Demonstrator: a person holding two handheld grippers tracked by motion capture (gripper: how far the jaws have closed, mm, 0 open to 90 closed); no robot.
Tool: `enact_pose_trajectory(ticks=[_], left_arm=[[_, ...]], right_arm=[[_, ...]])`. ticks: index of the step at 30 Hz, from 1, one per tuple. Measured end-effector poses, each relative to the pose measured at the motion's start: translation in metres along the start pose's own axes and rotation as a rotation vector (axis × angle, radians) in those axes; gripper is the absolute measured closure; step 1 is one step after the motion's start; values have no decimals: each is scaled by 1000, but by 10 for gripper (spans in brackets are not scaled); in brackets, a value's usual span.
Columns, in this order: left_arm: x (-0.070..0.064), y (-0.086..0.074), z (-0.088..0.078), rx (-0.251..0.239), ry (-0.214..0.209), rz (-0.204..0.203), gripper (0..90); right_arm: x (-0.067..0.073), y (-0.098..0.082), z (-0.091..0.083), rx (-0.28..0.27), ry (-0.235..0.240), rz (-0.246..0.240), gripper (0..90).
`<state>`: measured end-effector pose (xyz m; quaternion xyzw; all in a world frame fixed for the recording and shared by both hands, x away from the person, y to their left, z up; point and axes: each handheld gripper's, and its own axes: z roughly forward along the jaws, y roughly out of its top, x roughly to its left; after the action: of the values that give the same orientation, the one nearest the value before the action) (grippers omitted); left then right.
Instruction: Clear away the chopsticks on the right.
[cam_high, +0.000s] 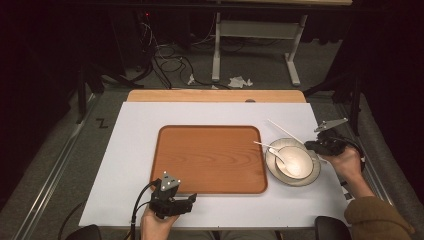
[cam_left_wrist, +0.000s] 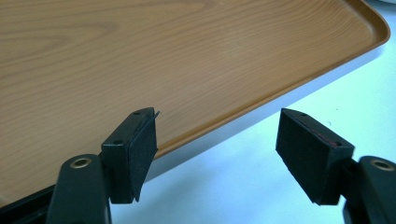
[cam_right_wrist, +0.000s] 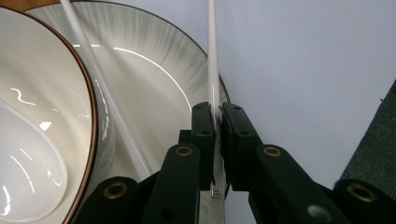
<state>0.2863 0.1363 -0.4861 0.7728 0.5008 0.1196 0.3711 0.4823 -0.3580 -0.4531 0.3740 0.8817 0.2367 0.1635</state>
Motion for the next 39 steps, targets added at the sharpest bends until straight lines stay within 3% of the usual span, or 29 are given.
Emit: enact_pose_trajectory(ticks=[10, 26, 33, 39], left_arm=[[-2, 4, 3, 3, -17, 20, 291], [-8, 21, 17, 13, -82, 91, 292], [-11, 27, 23, 14, -108, 117, 292], [-11, 30, 25, 12, -127, 117, 292]], right_arm=[[5, -4, -12, -45, -22, 28, 849], [30, -20, -54, -130, -66, 57, 850], [50, -21, -76, -177, -75, 63, 849], [67, -25, -83, -202, -61, 77, 849]])
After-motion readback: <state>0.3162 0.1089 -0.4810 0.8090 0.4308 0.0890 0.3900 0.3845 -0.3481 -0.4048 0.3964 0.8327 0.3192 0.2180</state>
